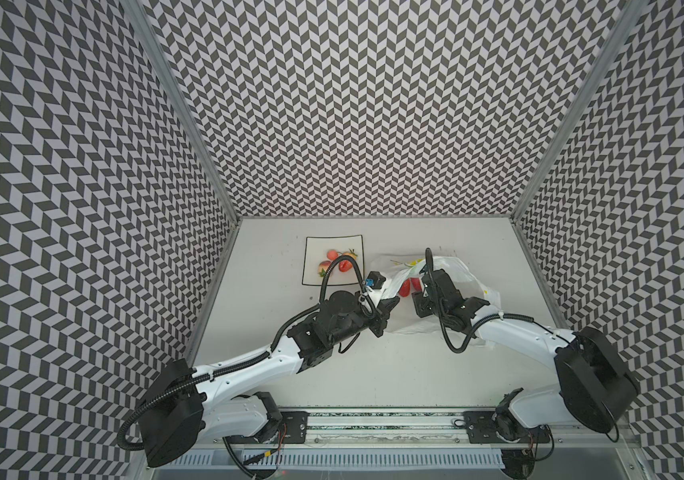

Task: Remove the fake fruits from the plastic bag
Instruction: 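Lower the open right gripper into the bag toward the remaining fruits, then close the right gripper on a yellow-red apple inside the bag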

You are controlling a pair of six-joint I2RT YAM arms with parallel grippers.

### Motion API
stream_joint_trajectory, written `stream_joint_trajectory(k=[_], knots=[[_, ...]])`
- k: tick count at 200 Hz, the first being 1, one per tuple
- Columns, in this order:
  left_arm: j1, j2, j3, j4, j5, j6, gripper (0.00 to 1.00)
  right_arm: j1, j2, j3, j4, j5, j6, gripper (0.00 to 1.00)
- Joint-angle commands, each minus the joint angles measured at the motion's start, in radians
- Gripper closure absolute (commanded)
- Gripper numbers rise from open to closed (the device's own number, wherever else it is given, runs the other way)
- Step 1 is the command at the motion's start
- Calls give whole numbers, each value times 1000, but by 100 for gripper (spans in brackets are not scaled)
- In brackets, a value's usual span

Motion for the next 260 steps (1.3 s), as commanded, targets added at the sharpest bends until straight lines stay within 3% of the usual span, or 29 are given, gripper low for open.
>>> stream_joint_trajectory(k=[1, 31, 73, 115, 260], knots=[[-8, -18, -14, 54, 15, 4, 100, -9, 18, 8, 133, -87, 266, 43], [-16, -10, -15, 58, 19, -5, 100, -11, 63, 13, 281, -147, 367, 42], [-18, 0, -1, 70, 24, -16, 100, -11, 174, 9, 465, -106, 285, 43], [-18, 4, 9, 72, 32, -30, 100, -11, 268, 32, 530, -42, 186, 39], [-23, 1, 54, 49, 17, -39, 100, -7, 513, 198, 462, 37, 196, 37]])
